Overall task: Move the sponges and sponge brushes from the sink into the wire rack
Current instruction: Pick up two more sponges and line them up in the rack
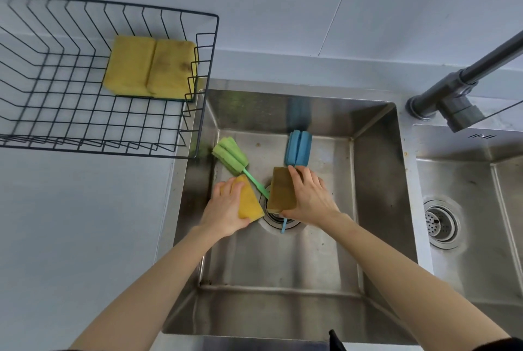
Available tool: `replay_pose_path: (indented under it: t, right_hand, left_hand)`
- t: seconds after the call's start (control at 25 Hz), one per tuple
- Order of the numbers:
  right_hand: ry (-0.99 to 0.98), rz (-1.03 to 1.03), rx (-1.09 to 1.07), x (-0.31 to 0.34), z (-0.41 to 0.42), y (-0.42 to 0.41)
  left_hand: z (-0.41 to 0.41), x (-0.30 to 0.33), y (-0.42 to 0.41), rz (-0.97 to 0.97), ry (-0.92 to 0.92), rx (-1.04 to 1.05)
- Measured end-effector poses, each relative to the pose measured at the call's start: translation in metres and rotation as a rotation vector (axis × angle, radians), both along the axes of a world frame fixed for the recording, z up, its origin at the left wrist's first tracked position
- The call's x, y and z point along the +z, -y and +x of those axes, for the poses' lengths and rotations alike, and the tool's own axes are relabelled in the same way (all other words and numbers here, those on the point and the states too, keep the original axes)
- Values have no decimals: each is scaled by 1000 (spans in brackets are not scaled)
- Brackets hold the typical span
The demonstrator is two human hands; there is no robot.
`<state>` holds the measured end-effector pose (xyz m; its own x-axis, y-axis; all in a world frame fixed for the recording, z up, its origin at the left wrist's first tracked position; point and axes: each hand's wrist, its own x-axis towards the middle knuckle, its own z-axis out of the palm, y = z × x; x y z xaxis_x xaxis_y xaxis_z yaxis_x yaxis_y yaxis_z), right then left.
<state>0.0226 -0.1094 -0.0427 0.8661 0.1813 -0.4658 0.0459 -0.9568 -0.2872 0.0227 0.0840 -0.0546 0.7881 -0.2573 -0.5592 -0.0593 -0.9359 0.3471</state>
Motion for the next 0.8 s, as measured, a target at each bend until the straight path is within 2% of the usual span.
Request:
replay_pose_path:
  t: [0.28,0.8]
  right_hand:
    - [111,45,-82,45,-8,8]
    - [359,77,-66,149,-21,-4]
  left_hand:
    - [-5,42,0,-87,137,5]
    - [-24,131,-12,-200,441,-11]
